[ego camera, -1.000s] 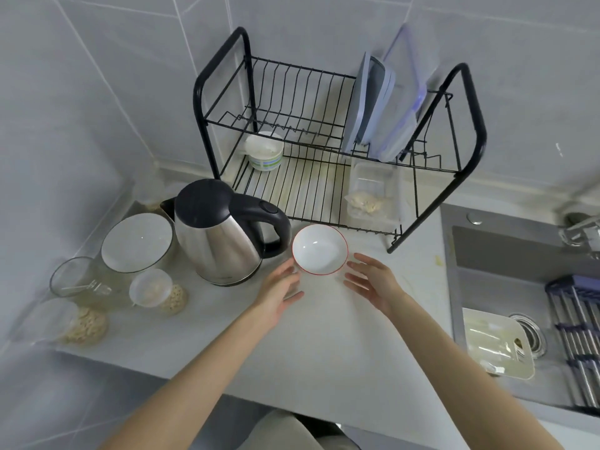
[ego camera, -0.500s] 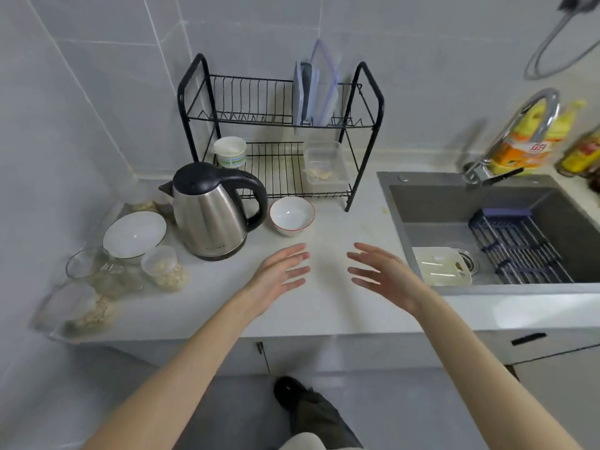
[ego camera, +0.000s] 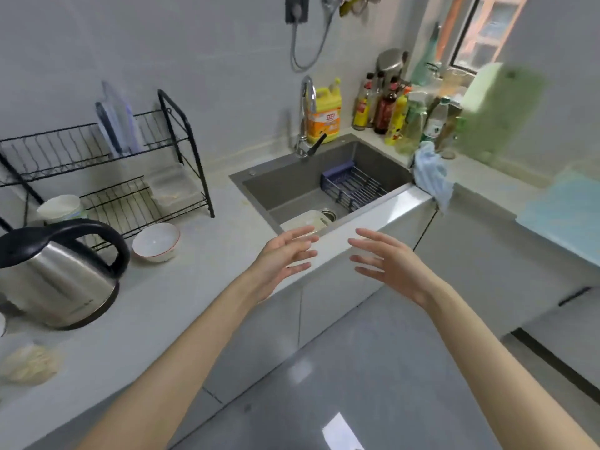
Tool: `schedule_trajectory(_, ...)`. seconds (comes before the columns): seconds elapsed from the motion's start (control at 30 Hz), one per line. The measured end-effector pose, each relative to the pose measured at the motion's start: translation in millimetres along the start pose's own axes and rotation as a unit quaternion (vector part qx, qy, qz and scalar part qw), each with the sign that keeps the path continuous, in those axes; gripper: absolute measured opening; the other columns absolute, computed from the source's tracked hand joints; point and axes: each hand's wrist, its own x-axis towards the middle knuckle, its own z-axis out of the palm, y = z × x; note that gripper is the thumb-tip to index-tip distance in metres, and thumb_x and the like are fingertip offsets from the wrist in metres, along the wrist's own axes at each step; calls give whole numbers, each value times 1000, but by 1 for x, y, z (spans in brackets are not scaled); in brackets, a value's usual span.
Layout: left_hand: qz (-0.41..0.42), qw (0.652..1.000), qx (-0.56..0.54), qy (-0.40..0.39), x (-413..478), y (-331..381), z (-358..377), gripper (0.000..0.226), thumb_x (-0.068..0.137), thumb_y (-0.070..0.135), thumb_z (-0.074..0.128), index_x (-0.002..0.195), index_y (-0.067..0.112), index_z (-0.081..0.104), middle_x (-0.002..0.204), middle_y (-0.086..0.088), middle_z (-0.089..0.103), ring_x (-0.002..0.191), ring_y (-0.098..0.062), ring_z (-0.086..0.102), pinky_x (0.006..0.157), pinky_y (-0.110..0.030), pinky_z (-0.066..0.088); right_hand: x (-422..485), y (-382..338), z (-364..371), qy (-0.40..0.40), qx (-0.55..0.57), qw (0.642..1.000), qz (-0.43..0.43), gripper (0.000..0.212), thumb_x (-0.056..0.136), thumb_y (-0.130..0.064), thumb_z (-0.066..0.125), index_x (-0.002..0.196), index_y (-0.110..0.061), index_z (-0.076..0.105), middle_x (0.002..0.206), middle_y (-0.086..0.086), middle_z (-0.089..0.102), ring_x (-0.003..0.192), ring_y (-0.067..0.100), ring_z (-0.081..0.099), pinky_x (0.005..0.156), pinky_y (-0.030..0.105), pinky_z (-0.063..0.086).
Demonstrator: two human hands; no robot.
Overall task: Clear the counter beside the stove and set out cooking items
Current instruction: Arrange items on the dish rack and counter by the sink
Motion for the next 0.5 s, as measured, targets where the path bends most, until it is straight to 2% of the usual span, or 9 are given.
schedule_trajectory(0.13, -1, 993, 69, -99, 20, 0, 96, 33, 96, 14, 54, 126, 25, 57, 123, 7, 64, 109, -15, 65, 88, -28, 53, -57, 3, -81, 97, 40, 994, -33, 34, 91, -18, 63, 125, -22, 61, 117, -2, 70, 105, 22, 68, 90, 37, 53)
schedule_trajectory(0.23, -2, 983, 97, -158, 28, -6, 171, 34, 96, 11, 53, 127, 24, 57, 124, 4, 63, 104, -14, 65, 83, -27, 53, -104, 8, -140, 155, 53, 985, -55, 31, 93, -16, 59, 124, -21, 60, 117, -2, 70, 106, 23, 67, 92, 38, 53)
schedule_trajectory(0.5, -25, 953, 110, -283, 22, -38, 388, 35, 97, 8, 50, 130, 20, 53, 126, 1, 60, 105, -16, 63, 93, -32, 49, -247, 26, -299, 285, 67, 951, -101, 35, 91, -19, 62, 125, -21, 59, 120, -2, 68, 105, 23, 67, 93, 38, 53)
